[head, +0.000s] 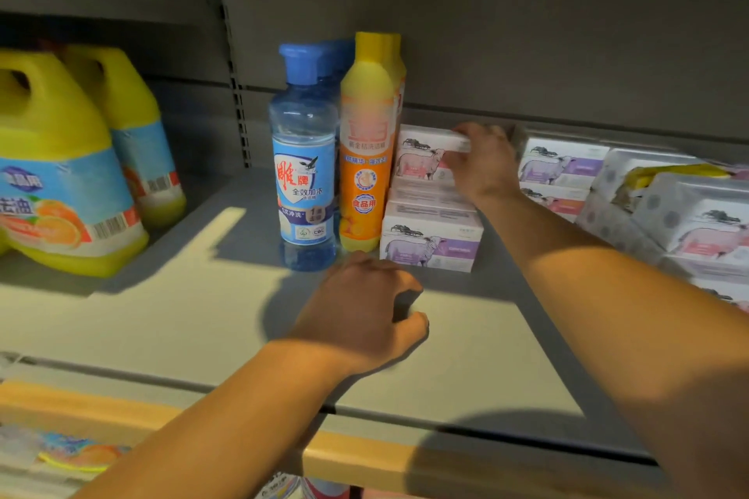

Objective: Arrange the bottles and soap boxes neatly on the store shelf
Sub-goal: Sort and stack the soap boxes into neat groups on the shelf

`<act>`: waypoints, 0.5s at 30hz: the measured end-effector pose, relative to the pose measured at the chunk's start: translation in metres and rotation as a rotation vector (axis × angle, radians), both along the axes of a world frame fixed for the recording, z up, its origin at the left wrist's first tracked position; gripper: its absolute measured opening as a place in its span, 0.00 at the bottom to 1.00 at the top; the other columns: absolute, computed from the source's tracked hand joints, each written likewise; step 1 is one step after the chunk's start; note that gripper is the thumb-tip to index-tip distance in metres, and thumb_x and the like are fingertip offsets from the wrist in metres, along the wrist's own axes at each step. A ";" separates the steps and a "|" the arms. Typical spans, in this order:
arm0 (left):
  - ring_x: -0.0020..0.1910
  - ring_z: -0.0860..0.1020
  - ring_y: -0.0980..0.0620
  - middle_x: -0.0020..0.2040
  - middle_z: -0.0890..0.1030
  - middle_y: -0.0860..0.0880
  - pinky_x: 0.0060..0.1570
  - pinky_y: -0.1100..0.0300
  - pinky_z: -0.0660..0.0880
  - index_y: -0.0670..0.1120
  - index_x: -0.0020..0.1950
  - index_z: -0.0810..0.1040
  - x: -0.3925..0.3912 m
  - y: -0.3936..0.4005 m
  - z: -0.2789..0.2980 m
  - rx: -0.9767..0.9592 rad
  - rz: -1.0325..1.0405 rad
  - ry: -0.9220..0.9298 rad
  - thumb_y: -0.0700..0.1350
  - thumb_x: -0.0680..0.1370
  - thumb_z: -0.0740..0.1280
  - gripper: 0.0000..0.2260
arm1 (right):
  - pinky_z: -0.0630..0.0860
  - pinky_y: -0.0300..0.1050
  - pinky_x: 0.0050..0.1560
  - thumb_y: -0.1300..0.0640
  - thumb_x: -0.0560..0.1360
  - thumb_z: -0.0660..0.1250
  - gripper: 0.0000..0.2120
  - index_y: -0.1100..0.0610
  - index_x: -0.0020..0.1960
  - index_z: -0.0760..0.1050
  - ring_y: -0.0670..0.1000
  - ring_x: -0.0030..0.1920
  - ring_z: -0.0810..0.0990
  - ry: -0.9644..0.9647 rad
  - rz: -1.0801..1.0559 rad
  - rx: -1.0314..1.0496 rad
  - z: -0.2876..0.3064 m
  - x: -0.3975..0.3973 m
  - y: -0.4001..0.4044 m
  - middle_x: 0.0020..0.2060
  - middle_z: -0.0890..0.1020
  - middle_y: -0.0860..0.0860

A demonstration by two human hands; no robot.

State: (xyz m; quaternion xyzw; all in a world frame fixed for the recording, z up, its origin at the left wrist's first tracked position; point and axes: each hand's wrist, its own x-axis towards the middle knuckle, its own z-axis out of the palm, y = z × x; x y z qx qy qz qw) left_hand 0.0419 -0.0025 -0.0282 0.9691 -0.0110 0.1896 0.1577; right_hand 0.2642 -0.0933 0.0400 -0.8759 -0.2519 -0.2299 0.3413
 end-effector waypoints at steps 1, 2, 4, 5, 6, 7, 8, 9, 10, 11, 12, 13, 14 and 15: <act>0.55 0.73 0.52 0.51 0.81 0.54 0.57 0.55 0.71 0.50 0.52 0.79 0.000 0.000 0.000 -0.002 0.001 0.000 0.59 0.72 0.64 0.17 | 0.66 0.42 0.64 0.56 0.76 0.69 0.21 0.54 0.69 0.73 0.58 0.63 0.74 0.011 0.001 -0.001 0.001 0.001 0.002 0.64 0.74 0.58; 0.56 0.73 0.52 0.51 0.81 0.54 0.57 0.55 0.71 0.50 0.52 0.80 0.001 0.000 -0.001 -0.007 0.003 -0.001 0.59 0.72 0.64 0.17 | 0.68 0.43 0.64 0.56 0.76 0.69 0.22 0.54 0.69 0.73 0.58 0.63 0.75 0.018 -0.002 -0.006 0.001 0.002 0.003 0.65 0.73 0.58; 0.56 0.73 0.51 0.50 0.81 0.54 0.57 0.55 0.71 0.49 0.52 0.80 0.002 0.001 -0.001 -0.017 0.006 0.001 0.59 0.72 0.63 0.17 | 0.69 0.44 0.64 0.56 0.77 0.69 0.22 0.53 0.70 0.73 0.59 0.63 0.75 0.025 -0.007 -0.023 0.002 0.003 0.004 0.65 0.72 0.58; 0.55 0.73 0.51 0.50 0.81 0.54 0.57 0.55 0.71 0.49 0.52 0.80 0.002 0.001 -0.001 -0.020 0.006 0.006 0.59 0.71 0.63 0.18 | 0.69 0.44 0.64 0.56 0.77 0.68 0.22 0.53 0.70 0.72 0.59 0.63 0.74 0.032 0.000 -0.032 0.002 0.003 0.004 0.66 0.72 0.58; 0.55 0.73 0.51 0.50 0.81 0.54 0.57 0.55 0.71 0.49 0.52 0.80 0.002 0.001 0.000 -0.022 0.004 0.011 0.59 0.71 0.62 0.18 | 0.69 0.44 0.64 0.55 0.77 0.68 0.23 0.53 0.70 0.71 0.58 0.64 0.74 0.045 0.016 -0.040 0.002 0.002 0.003 0.66 0.72 0.58; 0.55 0.73 0.51 0.50 0.81 0.54 0.57 0.55 0.71 0.49 0.52 0.80 0.001 0.001 0.000 -0.024 0.004 0.015 0.59 0.71 0.62 0.18 | 0.68 0.45 0.64 0.54 0.76 0.68 0.23 0.53 0.71 0.71 0.58 0.64 0.74 0.060 0.036 -0.047 0.002 0.001 0.000 0.67 0.71 0.58; 0.56 0.73 0.51 0.51 0.81 0.54 0.57 0.55 0.71 0.50 0.53 0.80 0.001 0.001 0.000 -0.028 0.004 0.018 0.59 0.71 0.63 0.18 | 0.68 0.45 0.64 0.53 0.76 0.69 0.24 0.53 0.71 0.70 0.58 0.64 0.73 0.070 0.049 -0.044 0.002 0.000 -0.004 0.67 0.70 0.57; 0.56 0.73 0.52 0.51 0.81 0.54 0.57 0.55 0.71 0.50 0.53 0.80 0.001 0.001 0.000 -0.033 0.005 0.017 0.59 0.72 0.63 0.17 | 0.69 0.44 0.63 0.52 0.76 0.69 0.24 0.54 0.70 0.70 0.57 0.64 0.73 0.066 0.043 -0.027 0.001 -0.002 -0.009 0.66 0.70 0.57; 0.56 0.73 0.52 0.51 0.81 0.55 0.57 0.55 0.72 0.50 0.54 0.80 0.001 0.000 0.000 -0.038 0.006 0.013 0.58 0.72 0.65 0.17 | 0.69 0.43 0.60 0.51 0.76 0.69 0.23 0.55 0.69 0.71 0.57 0.64 0.73 0.040 0.021 0.000 0.001 -0.002 -0.017 0.65 0.71 0.57; 0.57 0.73 0.52 0.52 0.81 0.55 0.57 0.55 0.72 0.50 0.54 0.80 0.000 0.000 0.000 -0.044 0.006 0.008 0.58 0.72 0.66 0.16 | 0.68 0.42 0.57 0.51 0.76 0.68 0.21 0.57 0.67 0.72 0.58 0.62 0.73 -0.009 -0.013 0.020 0.000 -0.002 -0.026 0.63 0.72 0.57; 0.57 0.72 0.52 0.52 0.81 0.55 0.57 0.55 0.72 0.51 0.54 0.80 0.000 0.000 0.000 -0.048 0.006 0.004 0.57 0.73 0.67 0.15 | 0.69 0.43 0.56 0.52 0.76 0.67 0.19 0.58 0.65 0.73 0.59 0.62 0.73 -0.070 -0.054 0.024 0.000 -0.002 -0.036 0.62 0.73 0.58; 0.57 0.72 0.52 0.52 0.81 0.55 0.58 0.55 0.72 0.51 0.54 0.80 0.000 0.000 0.000 -0.049 0.007 0.003 0.57 0.73 0.67 0.15 | 0.70 0.46 0.57 0.53 0.76 0.66 0.18 0.58 0.64 0.74 0.60 0.61 0.73 -0.125 -0.096 0.007 0.001 -0.001 -0.046 0.61 0.74 0.59; 0.58 0.72 0.53 0.53 0.81 0.55 0.58 0.55 0.72 0.52 0.55 0.80 0.000 0.000 0.000 -0.050 0.010 0.007 0.58 0.73 0.67 0.15 | 0.71 0.49 0.59 0.54 0.76 0.66 0.19 0.59 0.64 0.74 0.62 0.61 0.73 -0.164 -0.137 -0.026 0.002 0.001 -0.057 0.61 0.74 0.60; 0.58 0.73 0.53 0.53 0.82 0.55 0.57 0.55 0.73 0.52 0.55 0.80 0.000 0.000 0.001 -0.054 0.013 0.012 0.58 0.74 0.67 0.15 | 0.72 0.53 0.61 0.54 0.76 0.66 0.19 0.59 0.65 0.74 0.64 0.62 0.72 -0.184 -0.177 -0.072 0.004 0.005 -0.066 0.62 0.74 0.61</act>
